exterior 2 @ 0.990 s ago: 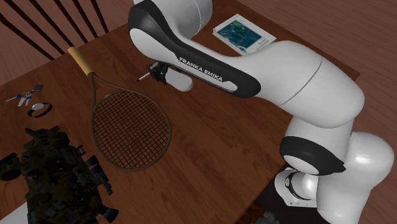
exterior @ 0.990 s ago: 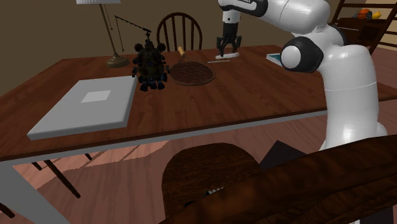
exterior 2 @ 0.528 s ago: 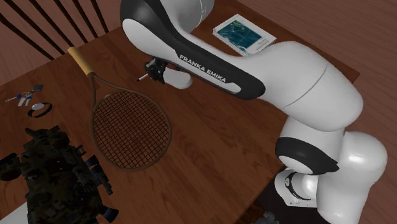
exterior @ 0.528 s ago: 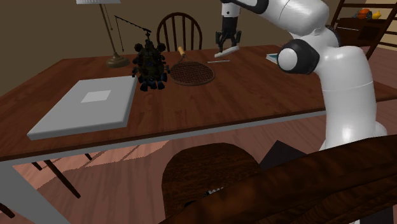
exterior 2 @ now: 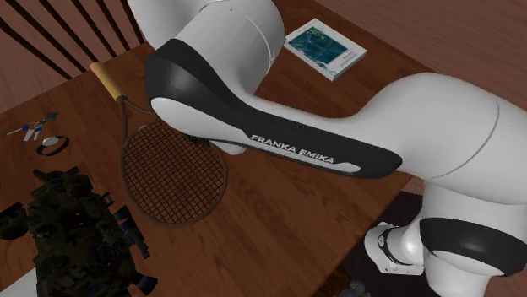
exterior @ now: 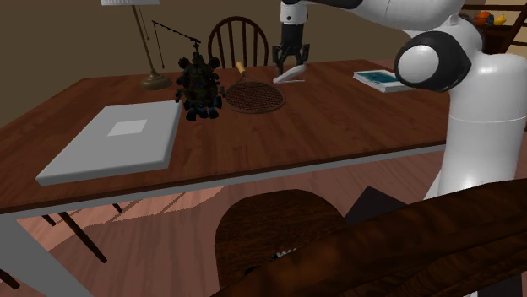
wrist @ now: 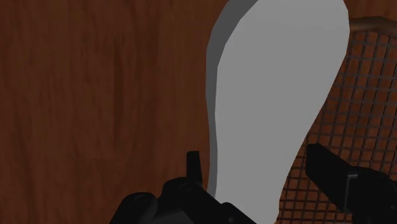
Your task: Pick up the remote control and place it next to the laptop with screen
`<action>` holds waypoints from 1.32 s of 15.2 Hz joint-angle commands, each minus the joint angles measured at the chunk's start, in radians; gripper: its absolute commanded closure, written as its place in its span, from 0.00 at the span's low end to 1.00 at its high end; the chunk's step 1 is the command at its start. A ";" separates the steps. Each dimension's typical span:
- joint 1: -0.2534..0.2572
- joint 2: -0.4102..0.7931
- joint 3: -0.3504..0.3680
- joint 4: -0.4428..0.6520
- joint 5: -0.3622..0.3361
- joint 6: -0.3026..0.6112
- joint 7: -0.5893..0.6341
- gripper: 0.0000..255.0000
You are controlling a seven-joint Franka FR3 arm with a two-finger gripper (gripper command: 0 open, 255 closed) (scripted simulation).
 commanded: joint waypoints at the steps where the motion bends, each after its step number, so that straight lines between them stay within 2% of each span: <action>1: 0.039 -0.059 0.014 -0.086 -0.013 0.029 0.046 1.00; 10: 0.174 -0.157 0.092 -0.219 -0.040 0.069 0.252 1.00; 20: 0.312 -0.152 0.189 -0.211 -0.057 0.069 0.484 1.00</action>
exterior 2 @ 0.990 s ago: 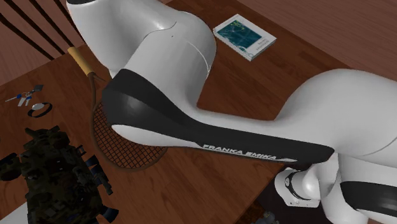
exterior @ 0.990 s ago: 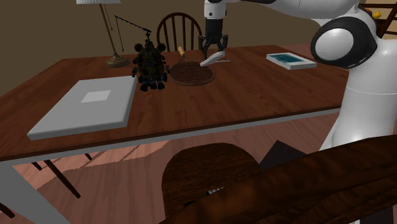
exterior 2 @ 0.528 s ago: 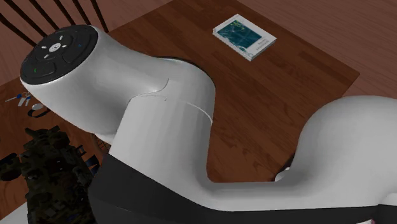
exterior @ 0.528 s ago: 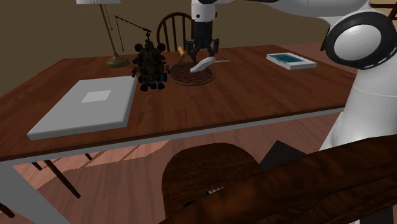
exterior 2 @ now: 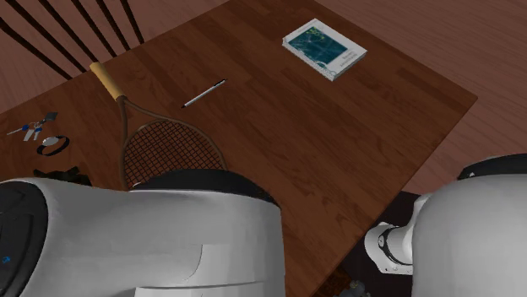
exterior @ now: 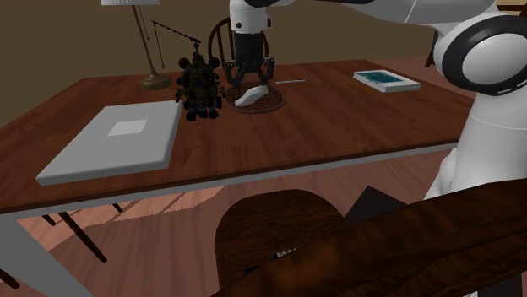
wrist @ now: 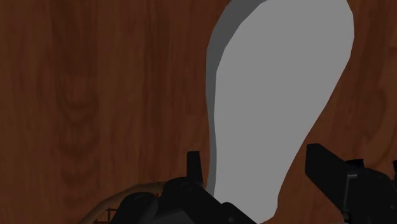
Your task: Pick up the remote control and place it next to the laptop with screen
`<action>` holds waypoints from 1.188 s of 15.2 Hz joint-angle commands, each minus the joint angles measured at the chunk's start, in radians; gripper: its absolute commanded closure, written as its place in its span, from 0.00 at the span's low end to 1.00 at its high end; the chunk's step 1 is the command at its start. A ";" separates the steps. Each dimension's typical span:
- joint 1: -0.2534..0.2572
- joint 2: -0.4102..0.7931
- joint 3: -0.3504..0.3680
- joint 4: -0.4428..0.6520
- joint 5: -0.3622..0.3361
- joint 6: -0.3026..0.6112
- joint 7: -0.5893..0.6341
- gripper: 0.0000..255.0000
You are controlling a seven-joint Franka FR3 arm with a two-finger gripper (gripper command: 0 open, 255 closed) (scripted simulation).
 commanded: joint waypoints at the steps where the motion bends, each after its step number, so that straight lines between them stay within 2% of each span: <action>1: 0.027 0.018 0.019 0.028 -0.004 -0.009 0.047 1.00; 7: 0.114 0.085 0.072 0.121 -0.020 -0.034 0.183 1.00; 12: 0.202 0.192 0.112 0.275 -0.044 -0.082 0.302 1.00; 18: 0.194 0.142 0.111 0.117 -0.037 0.027 0.299 1.00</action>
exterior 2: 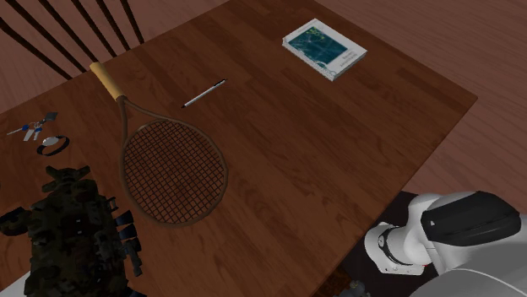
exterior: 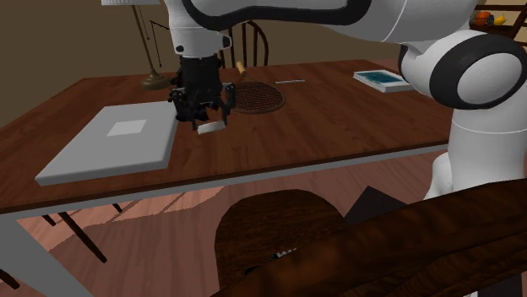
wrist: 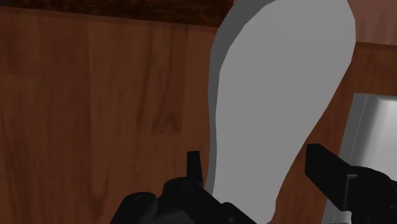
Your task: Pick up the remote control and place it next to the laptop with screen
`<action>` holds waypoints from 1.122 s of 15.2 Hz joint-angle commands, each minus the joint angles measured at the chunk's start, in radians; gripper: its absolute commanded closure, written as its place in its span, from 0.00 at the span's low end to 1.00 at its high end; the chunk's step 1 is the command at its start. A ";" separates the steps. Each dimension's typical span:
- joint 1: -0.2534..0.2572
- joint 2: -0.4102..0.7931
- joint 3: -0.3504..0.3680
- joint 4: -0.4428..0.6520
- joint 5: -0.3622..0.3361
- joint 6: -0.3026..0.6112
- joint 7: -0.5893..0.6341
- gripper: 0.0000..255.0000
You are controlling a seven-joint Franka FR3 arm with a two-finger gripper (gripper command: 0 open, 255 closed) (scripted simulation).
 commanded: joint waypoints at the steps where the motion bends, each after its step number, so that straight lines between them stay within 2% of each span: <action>1: -0.003 -0.012 -0.001 -0.044 0.002 0.033 -0.002 1.00; 10: -0.009 -0.047 -0.002 -0.220 0.006 0.174 -0.004 1.00; 17: -0.009 -0.047 -0.001 -0.220 0.006 0.174 -0.004 1.00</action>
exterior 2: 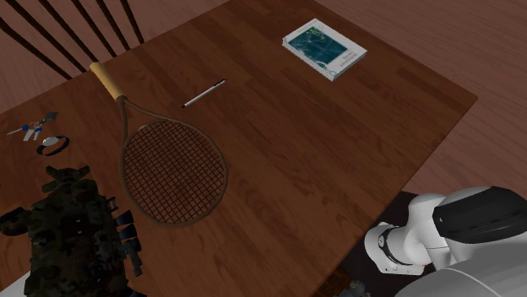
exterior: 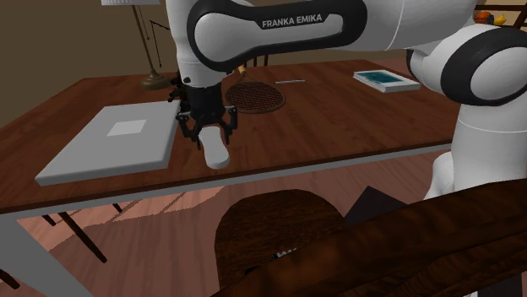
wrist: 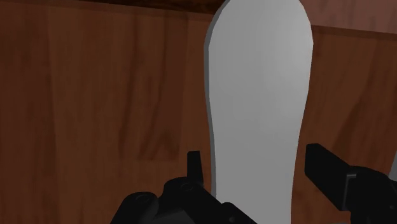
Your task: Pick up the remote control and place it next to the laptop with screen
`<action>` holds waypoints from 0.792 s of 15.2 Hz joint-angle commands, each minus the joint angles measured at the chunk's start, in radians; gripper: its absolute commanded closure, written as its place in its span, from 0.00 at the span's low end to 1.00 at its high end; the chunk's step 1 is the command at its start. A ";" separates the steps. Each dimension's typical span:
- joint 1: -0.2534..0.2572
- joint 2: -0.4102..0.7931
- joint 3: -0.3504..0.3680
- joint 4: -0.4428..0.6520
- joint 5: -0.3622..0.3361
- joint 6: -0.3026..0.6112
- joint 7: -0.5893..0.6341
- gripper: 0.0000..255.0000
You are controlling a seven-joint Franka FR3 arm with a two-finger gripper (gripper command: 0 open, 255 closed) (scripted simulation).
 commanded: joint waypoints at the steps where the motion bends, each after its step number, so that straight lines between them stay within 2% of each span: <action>1: 0.000 0.001 0.000 0.000 0.000 0.000 0.000 1.00; 2: 0.000 0.000 0.000 0.000 0.000 0.000 0.000 0.00; 7: 0.000 0.001 0.000 0.000 0.000 0.000 0.000 0.00; 11: 0.005 0.036 0.001 0.180 -0.005 -0.145 0.002 0.00; 12: 0.005 0.036 0.000 0.180 -0.005 -0.145 0.002 0.00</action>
